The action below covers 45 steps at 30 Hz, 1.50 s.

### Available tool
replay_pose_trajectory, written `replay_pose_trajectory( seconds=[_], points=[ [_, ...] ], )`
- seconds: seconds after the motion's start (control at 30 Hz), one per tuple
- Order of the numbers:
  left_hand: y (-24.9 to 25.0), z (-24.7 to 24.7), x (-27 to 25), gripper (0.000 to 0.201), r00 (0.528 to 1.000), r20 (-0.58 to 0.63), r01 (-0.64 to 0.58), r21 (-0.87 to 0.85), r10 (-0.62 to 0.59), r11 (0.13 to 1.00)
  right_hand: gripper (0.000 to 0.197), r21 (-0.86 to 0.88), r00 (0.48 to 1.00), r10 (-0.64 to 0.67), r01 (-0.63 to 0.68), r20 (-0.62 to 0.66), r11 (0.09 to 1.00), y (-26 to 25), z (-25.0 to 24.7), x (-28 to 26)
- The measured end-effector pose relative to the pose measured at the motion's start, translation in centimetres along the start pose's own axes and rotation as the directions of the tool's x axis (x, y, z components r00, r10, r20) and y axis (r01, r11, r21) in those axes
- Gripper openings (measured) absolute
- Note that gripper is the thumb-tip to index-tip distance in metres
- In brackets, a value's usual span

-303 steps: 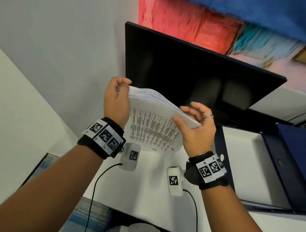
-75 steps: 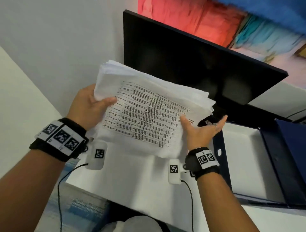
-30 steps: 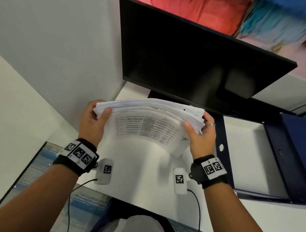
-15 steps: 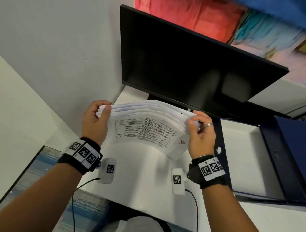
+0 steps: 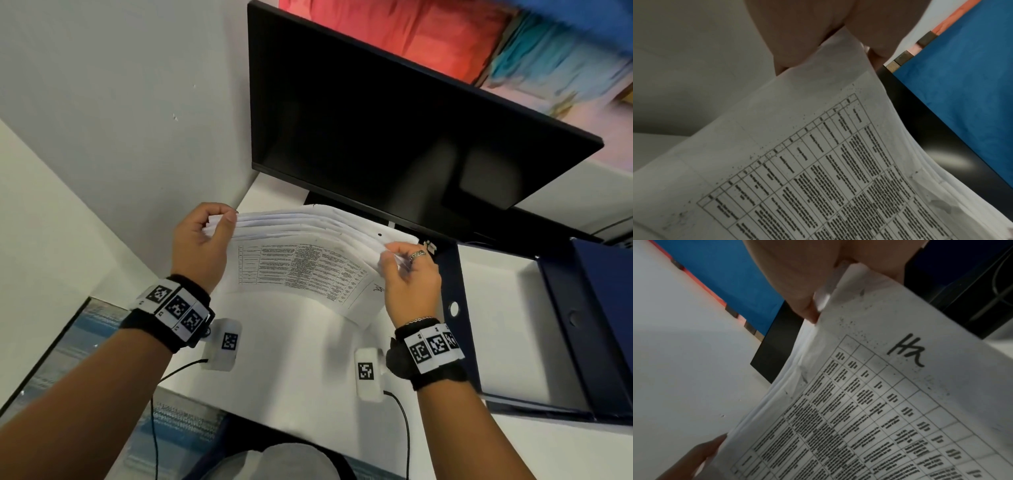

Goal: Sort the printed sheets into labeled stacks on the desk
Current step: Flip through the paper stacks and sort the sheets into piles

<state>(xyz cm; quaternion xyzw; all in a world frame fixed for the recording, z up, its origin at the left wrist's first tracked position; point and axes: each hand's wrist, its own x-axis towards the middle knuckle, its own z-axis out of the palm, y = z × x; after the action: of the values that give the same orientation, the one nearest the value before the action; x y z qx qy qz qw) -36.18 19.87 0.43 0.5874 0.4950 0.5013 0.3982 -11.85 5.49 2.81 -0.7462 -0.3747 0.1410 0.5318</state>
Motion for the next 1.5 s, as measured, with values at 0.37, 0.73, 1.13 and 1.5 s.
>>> replay_pose_trajectory(
  seconds=[0.37,0.73,1.13,1.5],
  points=[
    [3.4,-0.6,0.8,0.025,0.837,0.544,-0.481,0.679,0.06,0.554,0.022,-0.373,0.986,-0.034,0.094,0.164,0.923,-0.9,-0.8,0.8],
    [4.1,0.2,0.4,0.014,0.77,0.637,-0.6,0.739,-0.031,0.306,0.026,-0.196,0.988,-0.014,0.044,0.153,0.98,0.1,-1.4,-0.1],
    [3.9,-0.3,1.3,0.027,0.767,0.635,-0.566,0.737,-0.091,0.368,0.009,0.058,1.0,-0.003,0.004,-0.012,0.998,1.1,-0.3,0.1],
    [4.1,0.2,1.7,0.03,0.744,0.657,-0.586,0.731,-0.127,0.348,0.01,0.066,0.995,0.089,-0.091,0.035,0.994,1.3,-0.4,0.6]
  ],
)
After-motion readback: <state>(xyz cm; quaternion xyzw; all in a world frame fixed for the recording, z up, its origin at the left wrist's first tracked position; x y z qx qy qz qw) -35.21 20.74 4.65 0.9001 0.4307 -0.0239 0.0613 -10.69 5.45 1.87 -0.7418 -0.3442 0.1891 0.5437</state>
